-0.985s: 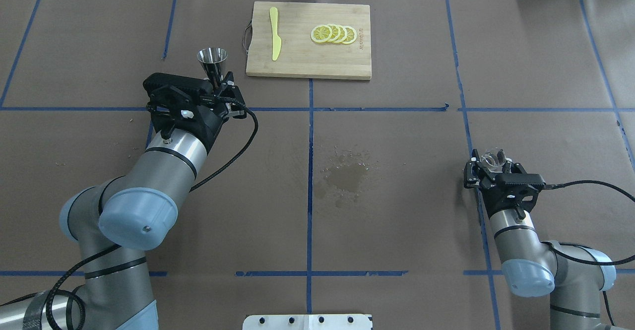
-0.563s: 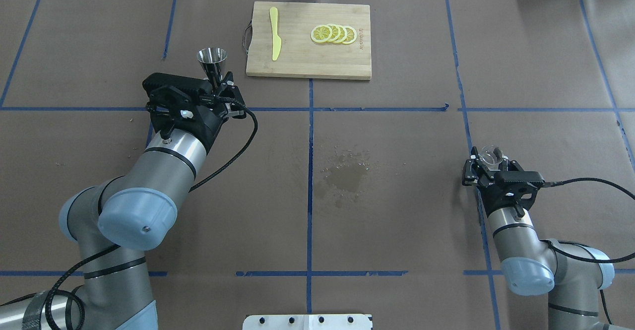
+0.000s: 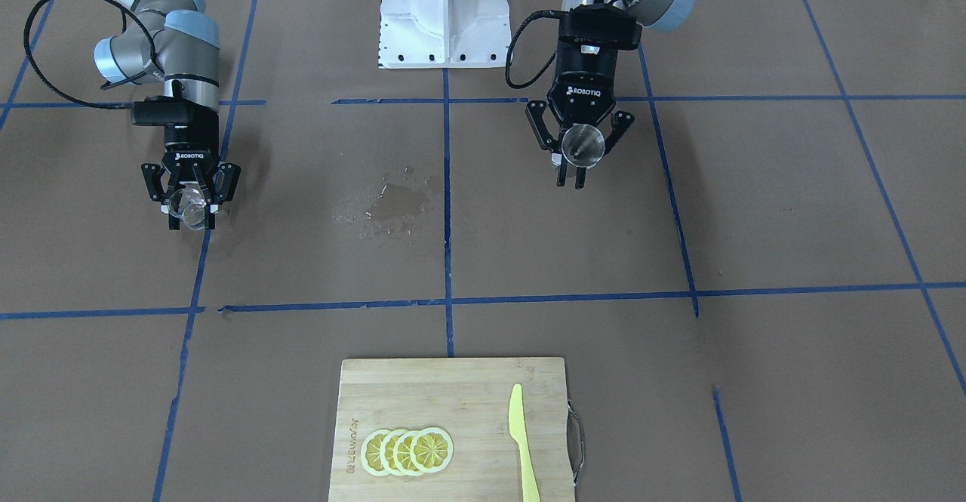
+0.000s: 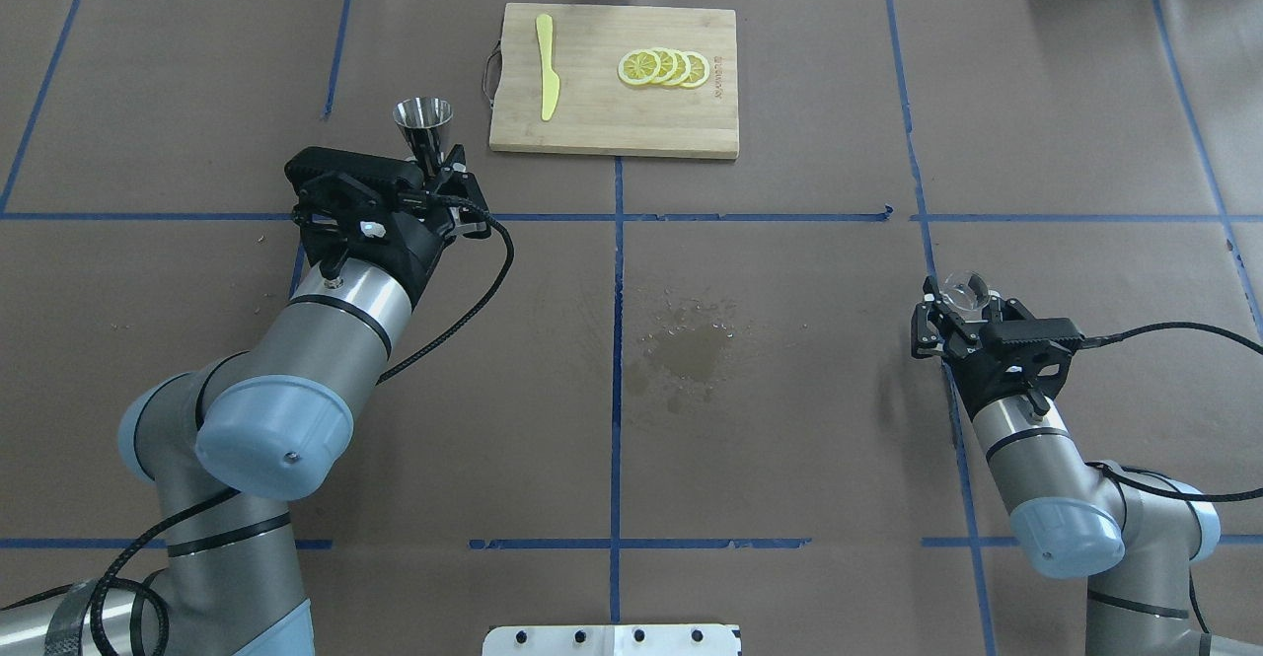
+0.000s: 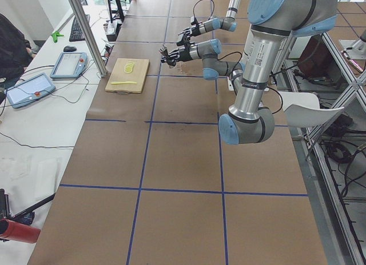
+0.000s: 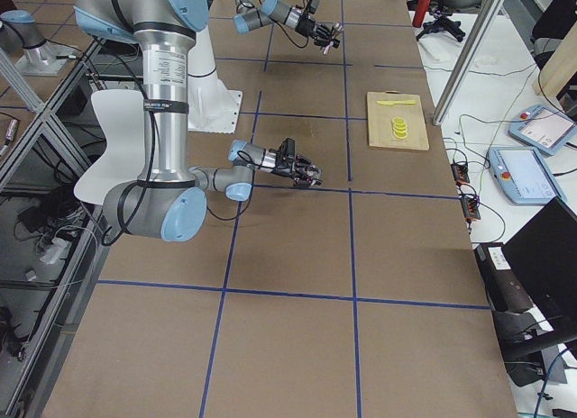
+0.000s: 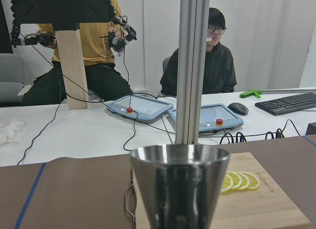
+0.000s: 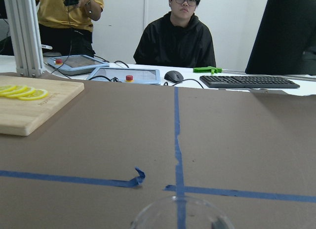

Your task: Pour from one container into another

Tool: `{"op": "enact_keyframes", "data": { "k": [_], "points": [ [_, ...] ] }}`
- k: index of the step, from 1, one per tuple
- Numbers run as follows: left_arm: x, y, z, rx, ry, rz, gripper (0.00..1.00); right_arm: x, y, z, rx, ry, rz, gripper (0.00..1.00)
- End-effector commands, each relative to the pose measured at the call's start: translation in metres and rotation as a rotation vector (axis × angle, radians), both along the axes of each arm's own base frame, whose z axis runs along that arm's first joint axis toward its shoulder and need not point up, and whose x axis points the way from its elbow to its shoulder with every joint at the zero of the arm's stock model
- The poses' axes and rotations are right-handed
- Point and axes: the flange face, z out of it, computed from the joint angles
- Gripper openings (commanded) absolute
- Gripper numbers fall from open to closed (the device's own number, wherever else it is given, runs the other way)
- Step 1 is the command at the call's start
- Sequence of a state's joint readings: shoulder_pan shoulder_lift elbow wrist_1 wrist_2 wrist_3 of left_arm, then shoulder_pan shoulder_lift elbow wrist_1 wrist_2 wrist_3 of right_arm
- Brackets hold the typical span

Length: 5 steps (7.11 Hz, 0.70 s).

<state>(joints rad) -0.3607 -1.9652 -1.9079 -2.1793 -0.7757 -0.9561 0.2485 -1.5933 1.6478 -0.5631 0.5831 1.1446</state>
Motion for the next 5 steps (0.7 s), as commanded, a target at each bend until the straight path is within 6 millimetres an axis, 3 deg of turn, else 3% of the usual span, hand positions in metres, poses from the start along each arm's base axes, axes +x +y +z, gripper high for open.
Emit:
{"op": "enact_keyframes", "data": {
  "k": [1,3,4,5],
  "points": [
    [0.013,0.013,0.001,0.000,-0.003,0.027,0.00,0.011,-0.005,-0.046,0.071,0.092,-0.053,0.00],
    [0.057,0.034,0.031,0.009,0.004,0.082,0.00,0.007,-0.015,-0.083,0.094,0.090,-0.149,0.00],
    [0.080,0.053,0.049,0.030,0.020,0.086,0.00,0.002,-0.016,-0.113,0.147,0.127,-0.185,0.00],
    [0.087,0.061,0.053,0.038,0.037,0.089,0.00,0.000,-0.015,-0.131,0.185,0.166,-0.234,0.00]
  ]
}}
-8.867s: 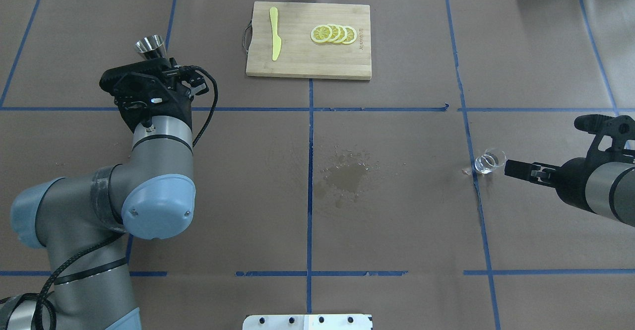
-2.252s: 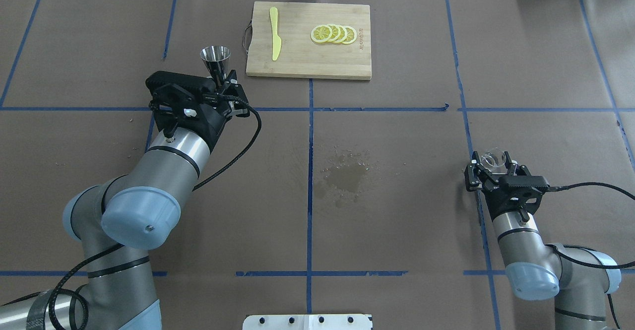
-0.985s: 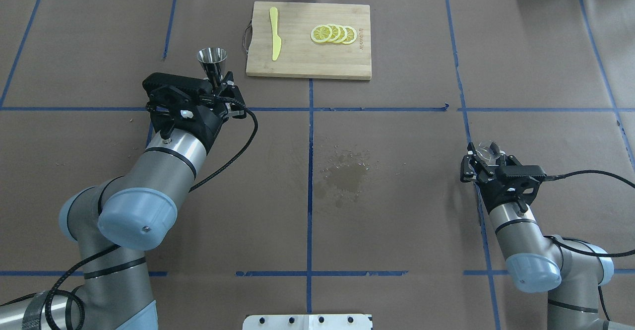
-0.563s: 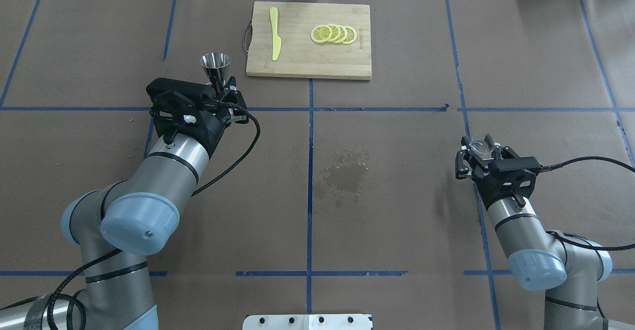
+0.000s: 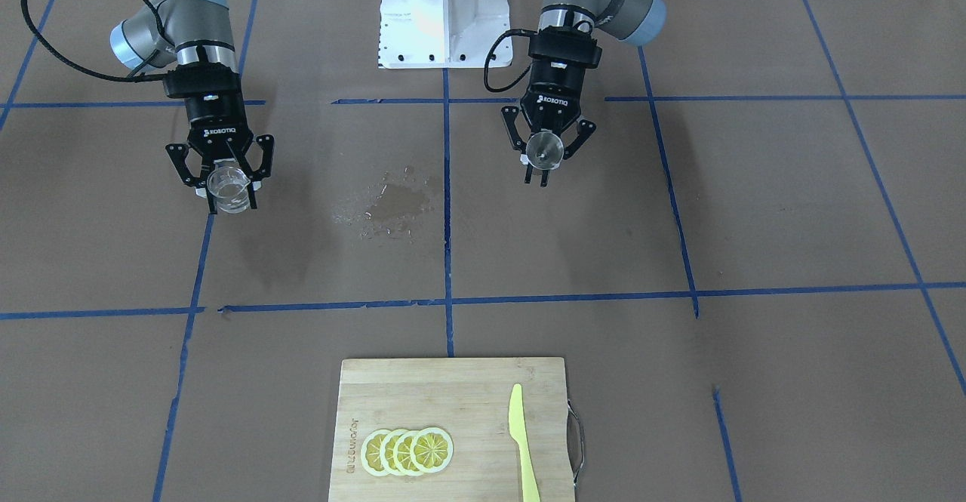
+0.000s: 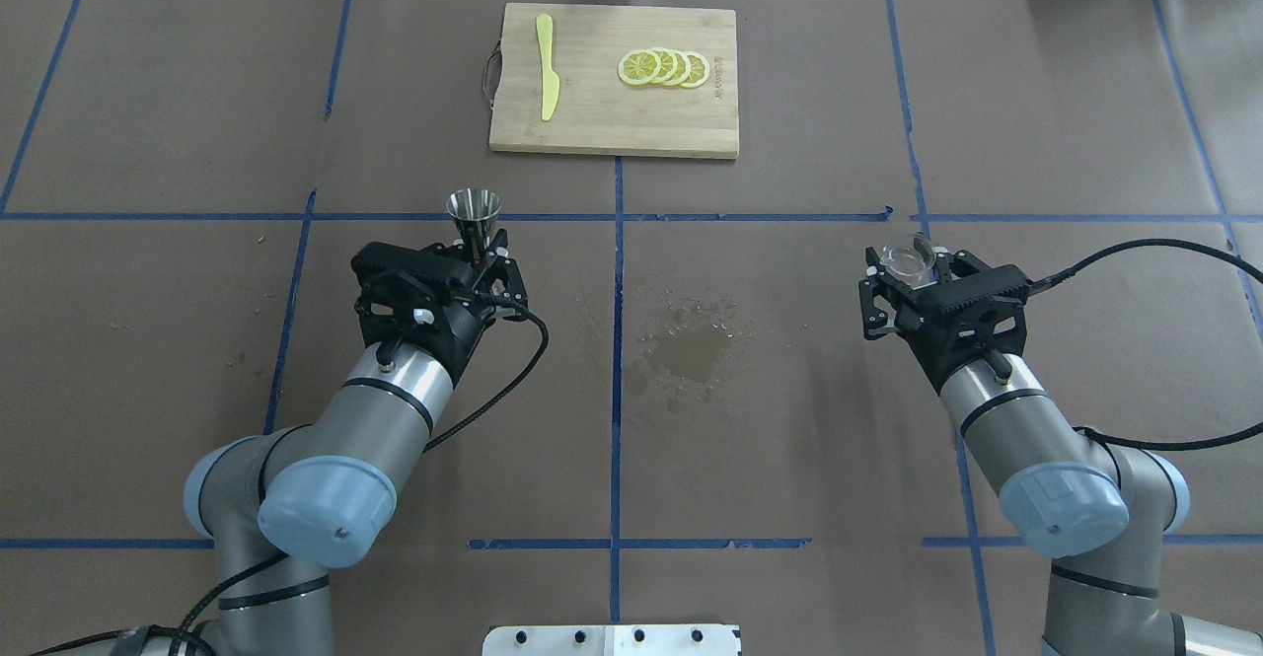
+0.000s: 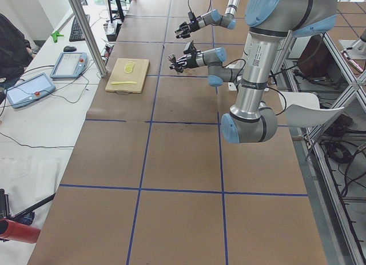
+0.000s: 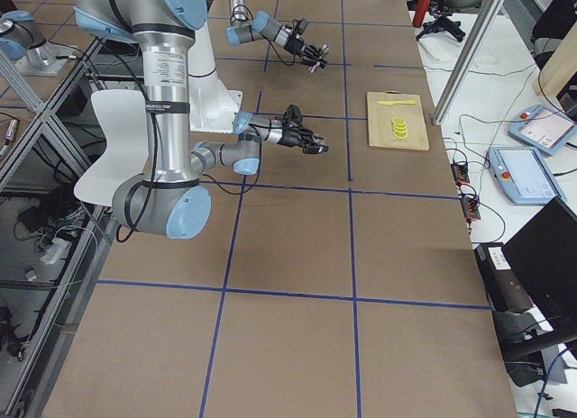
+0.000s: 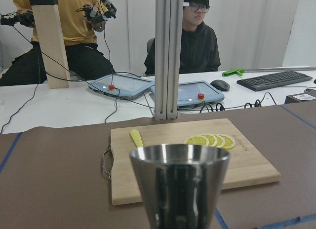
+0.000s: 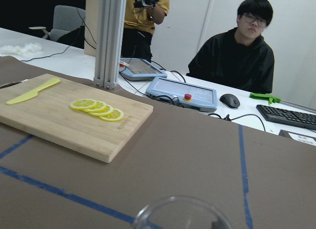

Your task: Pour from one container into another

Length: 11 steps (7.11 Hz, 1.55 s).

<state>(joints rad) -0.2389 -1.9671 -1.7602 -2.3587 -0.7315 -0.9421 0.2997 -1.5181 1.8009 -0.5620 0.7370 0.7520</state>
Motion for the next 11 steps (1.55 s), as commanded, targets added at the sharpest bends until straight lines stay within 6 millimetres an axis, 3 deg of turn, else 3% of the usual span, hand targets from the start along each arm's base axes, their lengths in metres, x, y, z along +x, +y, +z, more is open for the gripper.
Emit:
{"op": "enact_keyframes", "data": {
  "k": [1,4,5,8,11],
  "points": [
    [0.018,0.022,0.001,0.041,0.004,0.034,0.00,-0.003,-0.004,-0.040,0.061,0.029,-0.090,0.00],
    [0.037,0.046,-0.058,0.227,0.006,0.257,0.00,0.017,-0.021,-0.066,0.100,0.041,-0.227,0.00],
    [0.047,0.047,-0.058,0.245,0.020,0.283,0.00,0.022,-0.024,-0.069,0.108,0.053,-0.231,0.00],
    [0.075,0.047,-0.064,0.294,0.017,0.319,0.00,0.003,-0.036,-0.105,0.112,0.142,-0.197,0.00],
    [0.082,0.038,-0.050,0.288,-0.006,0.308,0.00,-0.027,-0.047,-0.165,0.092,0.196,-0.179,0.00]
  ]
}}
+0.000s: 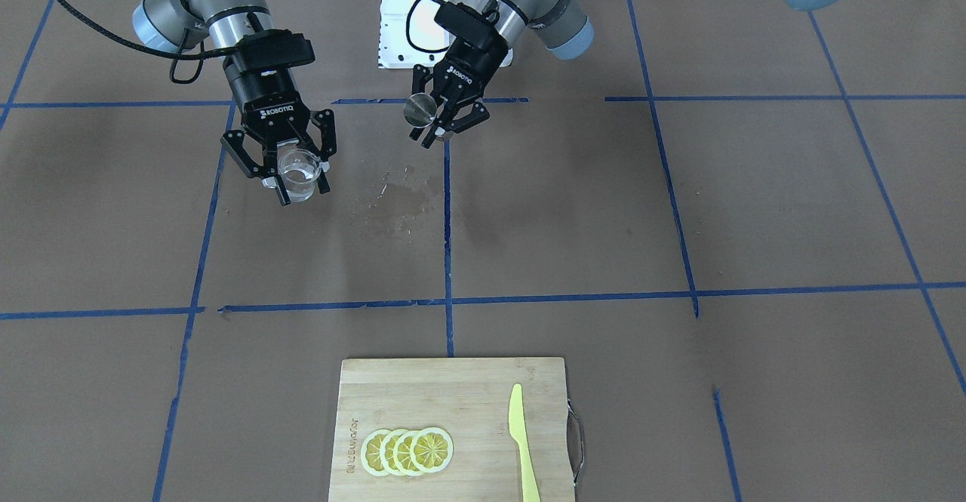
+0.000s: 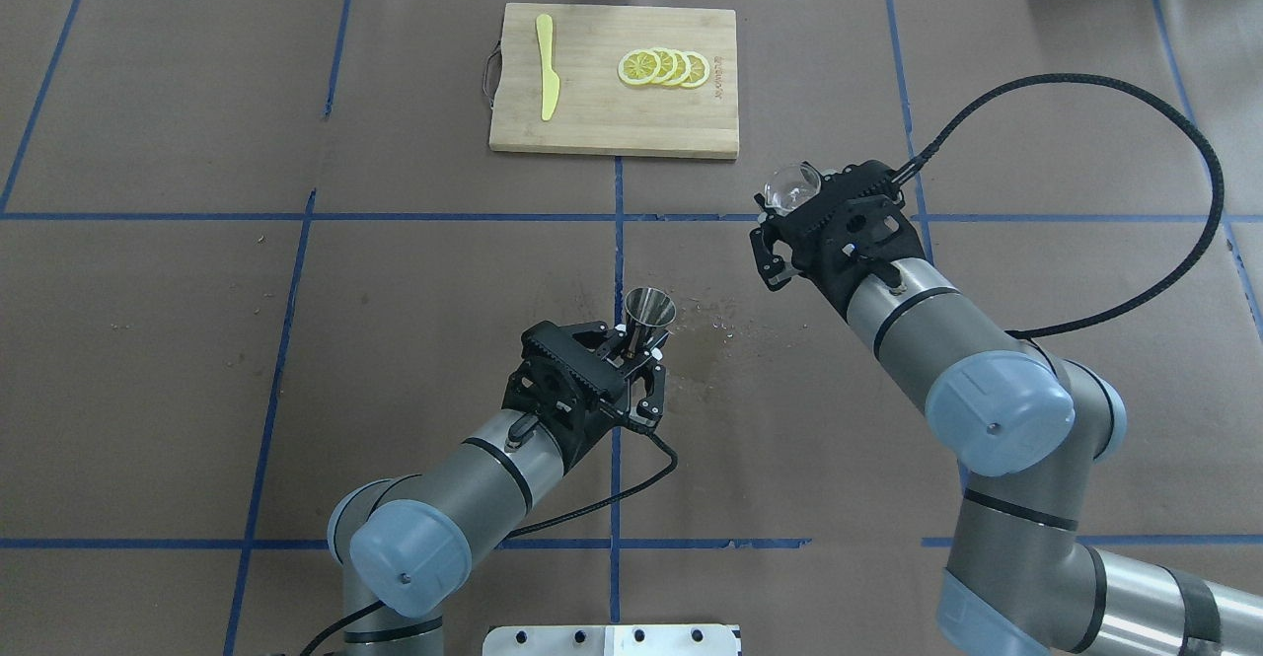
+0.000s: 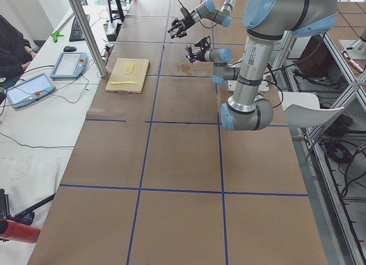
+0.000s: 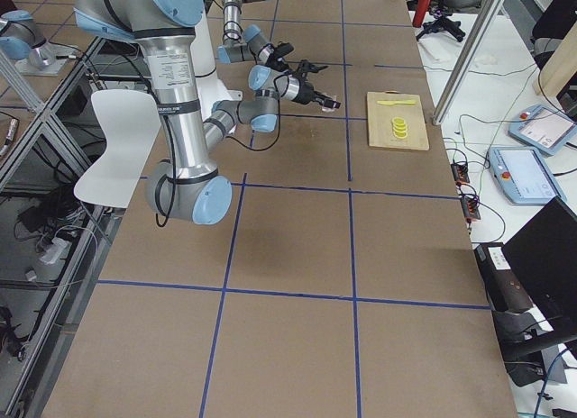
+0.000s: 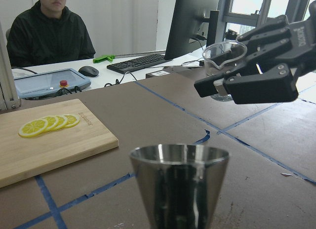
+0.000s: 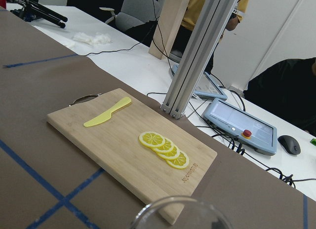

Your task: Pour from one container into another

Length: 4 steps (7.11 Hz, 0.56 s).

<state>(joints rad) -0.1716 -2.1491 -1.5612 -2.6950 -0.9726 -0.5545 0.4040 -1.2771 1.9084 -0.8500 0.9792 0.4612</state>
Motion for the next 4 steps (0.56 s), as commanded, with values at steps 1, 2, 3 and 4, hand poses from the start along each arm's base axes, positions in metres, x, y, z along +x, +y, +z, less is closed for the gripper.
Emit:
{"op": "enact_keyframes", "data": {
  "k": [1,2,3,4],
  "points": [
    [0.0026,-0.0074,0.0070,-0.001,-0.012,-0.010,0.00,-0.0171,-0.0051,-0.0395,0.003,0.053,-0.001,0.00],
    [0.0023,-0.0075,0.0075,0.001,-0.006,-0.011,0.00,-0.0187,-0.0057,-0.0442,0.035,0.101,-0.012,0.00],
    [0.0010,-0.0111,0.0081,0.000,-0.006,-0.016,0.00,-0.0207,-0.0057,-0.0424,0.039,0.115,-0.016,0.00],
    [0.0011,-0.0111,0.0062,0.000,-0.003,-0.016,0.00,-0.0235,-0.0032,-0.0408,0.040,0.122,-0.022,0.00]
  ]
}}
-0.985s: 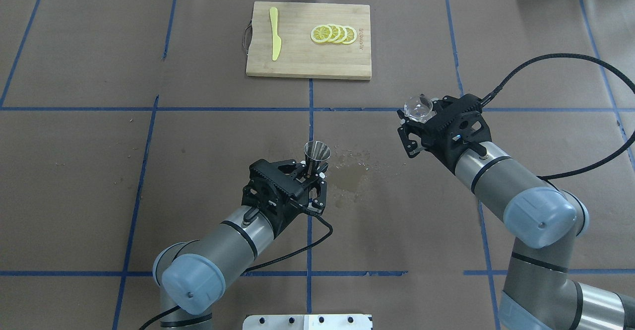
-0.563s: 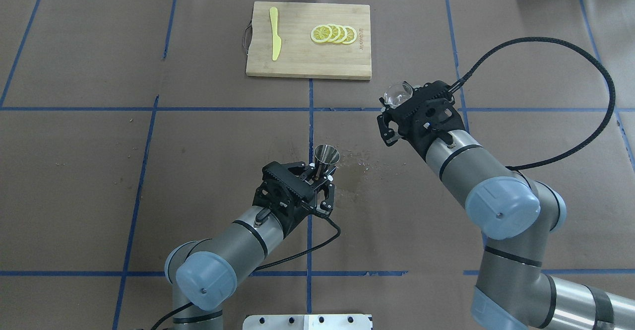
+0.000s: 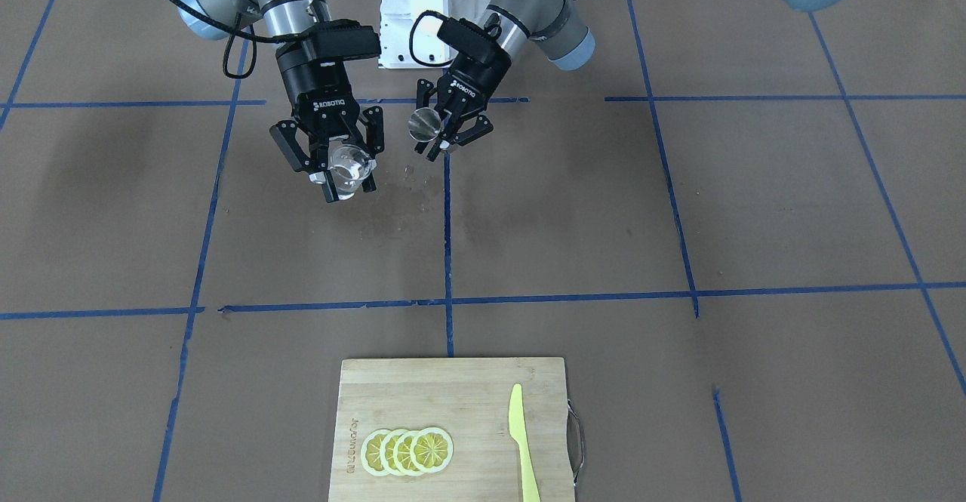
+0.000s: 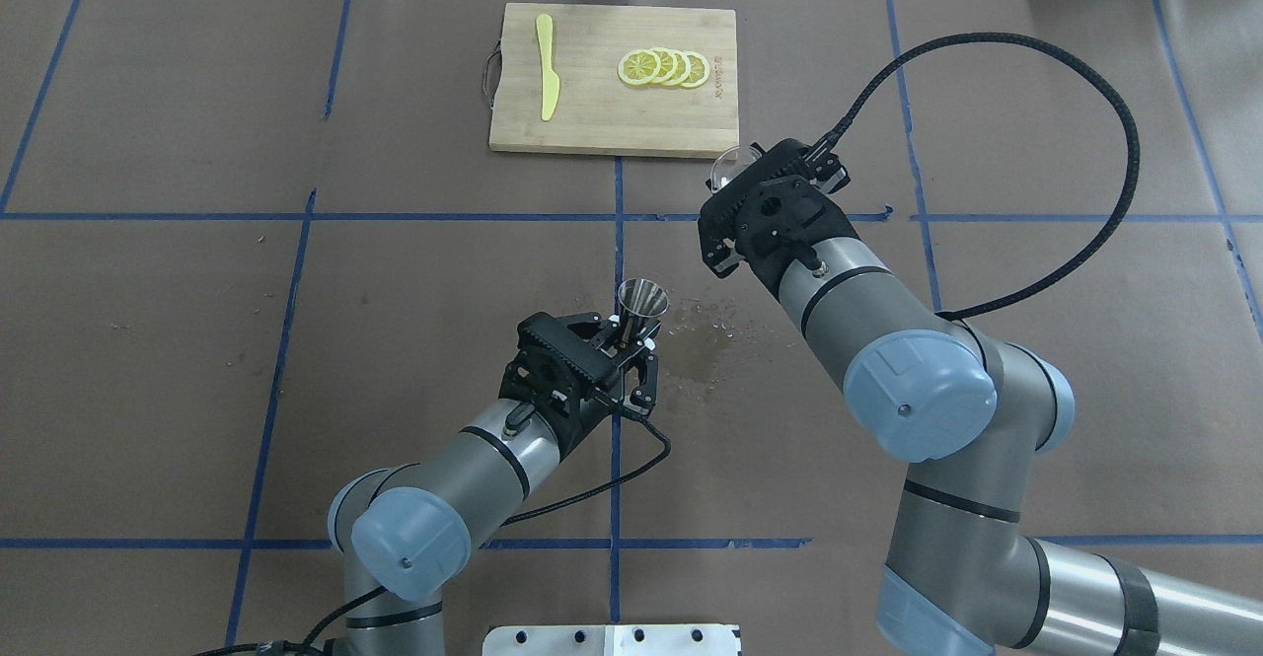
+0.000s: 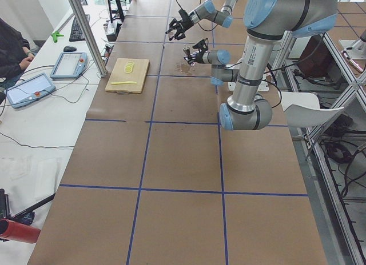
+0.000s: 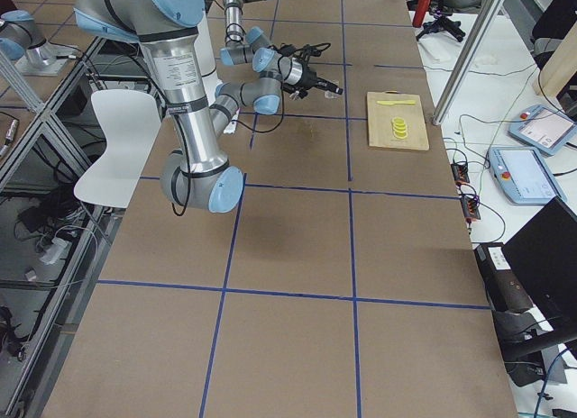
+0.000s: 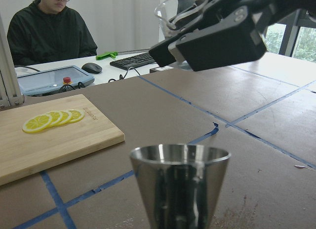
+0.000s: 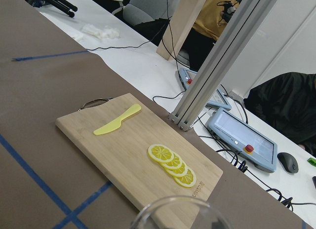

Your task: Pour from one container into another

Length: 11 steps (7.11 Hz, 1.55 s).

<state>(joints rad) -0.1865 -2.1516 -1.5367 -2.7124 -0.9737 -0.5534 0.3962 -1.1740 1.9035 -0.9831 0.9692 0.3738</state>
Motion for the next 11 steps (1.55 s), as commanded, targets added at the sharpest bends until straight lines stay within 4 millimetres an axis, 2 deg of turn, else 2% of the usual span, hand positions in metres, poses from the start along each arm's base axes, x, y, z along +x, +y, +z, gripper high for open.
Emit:
{"op": "enact_keyframes", "data": {
  "k": [1,3,4,5,7,11],
  "points": [
    [-0.002,-0.009,-0.002,0.000,0.002,-0.012,0.00,-0.006,0.005,0.004,0.010,0.032,-0.017,0.00],
    [-0.007,-0.025,-0.005,0.003,0.003,-0.019,0.00,-0.002,0.007,0.004,0.018,0.037,-0.015,0.00],
    [-0.002,-0.032,-0.007,0.002,-0.003,-0.028,0.00,-0.001,0.008,0.002,0.021,0.034,-0.012,0.00],
    [0.013,-0.038,-0.014,0.000,-0.010,-0.031,0.00,0.002,0.008,-0.001,0.023,0.026,-0.012,0.00],
    [0.023,-0.041,-0.017,-0.002,-0.019,-0.031,0.00,0.008,0.010,-0.007,0.037,0.026,-0.016,0.00],
    [0.026,-0.041,-0.019,-0.002,-0.019,-0.031,0.00,0.010,0.011,0.000,0.081,0.114,-0.034,0.00]
  ]
}}
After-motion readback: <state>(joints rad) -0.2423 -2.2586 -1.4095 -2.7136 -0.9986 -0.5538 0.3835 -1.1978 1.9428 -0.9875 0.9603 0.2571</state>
